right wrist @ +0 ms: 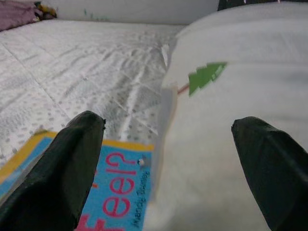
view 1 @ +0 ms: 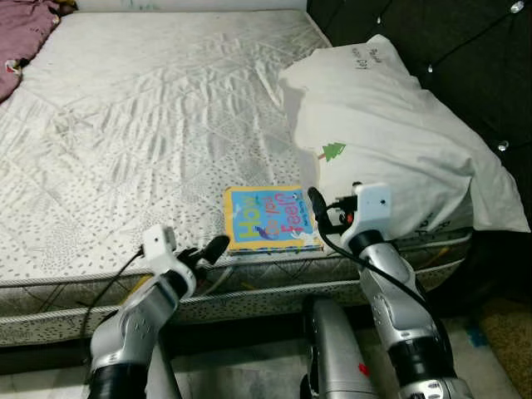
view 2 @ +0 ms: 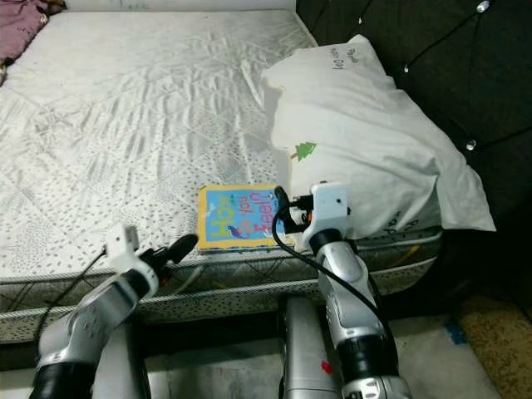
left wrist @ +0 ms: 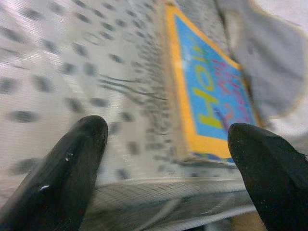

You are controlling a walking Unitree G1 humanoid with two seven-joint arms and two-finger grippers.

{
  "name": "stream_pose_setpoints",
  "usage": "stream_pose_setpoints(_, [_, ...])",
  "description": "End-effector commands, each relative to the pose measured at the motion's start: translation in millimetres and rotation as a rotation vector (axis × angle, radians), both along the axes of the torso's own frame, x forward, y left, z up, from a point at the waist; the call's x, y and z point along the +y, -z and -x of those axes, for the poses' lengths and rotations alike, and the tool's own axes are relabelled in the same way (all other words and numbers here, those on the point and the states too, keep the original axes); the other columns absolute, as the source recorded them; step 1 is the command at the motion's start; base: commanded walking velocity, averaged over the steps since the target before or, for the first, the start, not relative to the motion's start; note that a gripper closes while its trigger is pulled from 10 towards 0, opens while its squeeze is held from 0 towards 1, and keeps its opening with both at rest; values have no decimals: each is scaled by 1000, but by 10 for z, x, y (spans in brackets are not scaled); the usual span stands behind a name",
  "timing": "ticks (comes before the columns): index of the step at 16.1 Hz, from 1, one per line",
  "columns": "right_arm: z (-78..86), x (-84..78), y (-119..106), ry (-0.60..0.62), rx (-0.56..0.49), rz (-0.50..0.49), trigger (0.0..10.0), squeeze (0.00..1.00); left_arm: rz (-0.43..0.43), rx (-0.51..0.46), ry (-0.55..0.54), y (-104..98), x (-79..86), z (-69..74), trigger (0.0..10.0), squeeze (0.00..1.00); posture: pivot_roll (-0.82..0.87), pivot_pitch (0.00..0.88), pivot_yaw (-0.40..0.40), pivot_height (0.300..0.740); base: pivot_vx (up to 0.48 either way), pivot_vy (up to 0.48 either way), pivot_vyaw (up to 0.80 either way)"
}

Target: Clean up the room

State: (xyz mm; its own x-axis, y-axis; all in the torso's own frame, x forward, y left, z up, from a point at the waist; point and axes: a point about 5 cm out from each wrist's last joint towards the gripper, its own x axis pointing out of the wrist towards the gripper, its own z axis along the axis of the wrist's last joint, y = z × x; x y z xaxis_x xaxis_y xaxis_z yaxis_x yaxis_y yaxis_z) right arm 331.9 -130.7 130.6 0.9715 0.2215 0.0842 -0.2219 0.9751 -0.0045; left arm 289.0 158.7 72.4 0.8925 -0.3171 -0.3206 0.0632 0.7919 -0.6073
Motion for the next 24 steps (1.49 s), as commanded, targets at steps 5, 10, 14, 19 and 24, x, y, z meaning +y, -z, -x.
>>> stream_pose_setpoints(5, [-111,-86,8,29,5,-7,10000,0,-410,-76,-195,-165,310,83,10000,1000,11,0,-22,480,0,0,0])
stream_pose_setpoints(10, [-184,-201,39,87,27,-77,10000,0,-778,-385,-354,-673,313,-66,10000,0,25,0,-26,480,0,0,0])
stream_pose_setpoints(14, [-191,-179,-20,89,-11,-79,10000,0,-681,-522,-310,-775,263,-25,10000,0,20,0,-22,515,0,0,0])
stream_pose_setpoints(19, [-178,-96,-108,72,-56,-112,10000,0,-679,-527,-375,-697,348,14,10000,0,17,0,-2,565,0,0,0])
stream_pose_setpoints(24, [-90,-104,-43,103,-50,-120,10000,0,-662,-522,-361,-649,294,-20,10000,0,-5,0,11,620,0,0,0])
